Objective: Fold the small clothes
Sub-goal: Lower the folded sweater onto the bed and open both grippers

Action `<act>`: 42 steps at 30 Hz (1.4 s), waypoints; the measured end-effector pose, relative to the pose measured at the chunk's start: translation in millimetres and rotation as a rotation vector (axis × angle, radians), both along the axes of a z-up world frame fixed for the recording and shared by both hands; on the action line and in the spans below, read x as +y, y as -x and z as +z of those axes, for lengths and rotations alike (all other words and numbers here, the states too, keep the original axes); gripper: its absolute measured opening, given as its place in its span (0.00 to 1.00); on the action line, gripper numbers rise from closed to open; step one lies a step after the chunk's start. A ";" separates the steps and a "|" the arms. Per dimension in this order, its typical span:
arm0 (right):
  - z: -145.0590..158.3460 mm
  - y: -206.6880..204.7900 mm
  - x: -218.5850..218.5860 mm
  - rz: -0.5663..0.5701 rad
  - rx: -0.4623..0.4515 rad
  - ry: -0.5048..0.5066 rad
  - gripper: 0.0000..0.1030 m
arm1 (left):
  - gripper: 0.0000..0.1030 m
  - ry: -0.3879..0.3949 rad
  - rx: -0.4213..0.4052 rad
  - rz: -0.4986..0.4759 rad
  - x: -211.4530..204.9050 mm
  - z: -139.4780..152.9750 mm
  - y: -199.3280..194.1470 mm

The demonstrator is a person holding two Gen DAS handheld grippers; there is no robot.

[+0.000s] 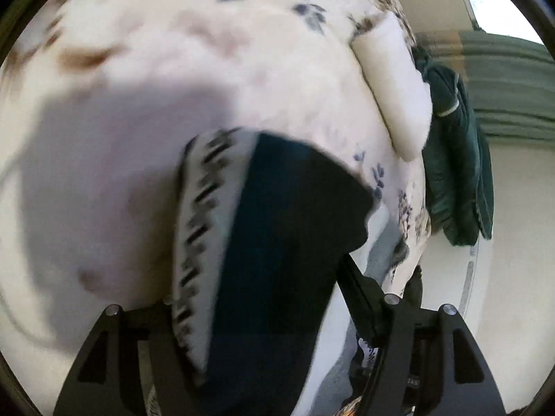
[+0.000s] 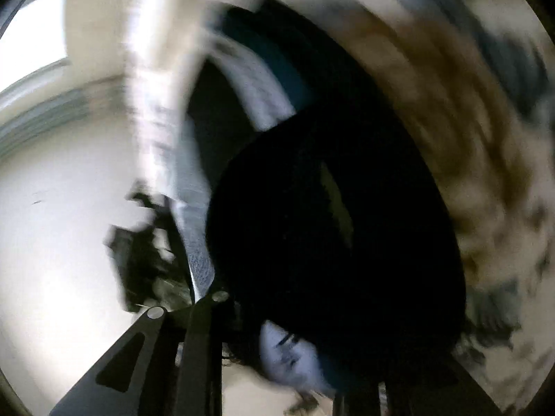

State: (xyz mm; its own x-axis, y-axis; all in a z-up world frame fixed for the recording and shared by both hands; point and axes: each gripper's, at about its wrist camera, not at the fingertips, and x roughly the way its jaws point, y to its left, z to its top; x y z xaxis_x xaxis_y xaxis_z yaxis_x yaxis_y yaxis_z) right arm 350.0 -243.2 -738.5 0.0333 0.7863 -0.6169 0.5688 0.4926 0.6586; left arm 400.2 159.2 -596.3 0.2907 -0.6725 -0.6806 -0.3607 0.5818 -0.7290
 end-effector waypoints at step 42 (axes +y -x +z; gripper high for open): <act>75.7 -144.2 -112.1 0.197 -0.226 0.246 0.63 | 1.00 -0.524 0.010 0.176 20.8 64.1 127.1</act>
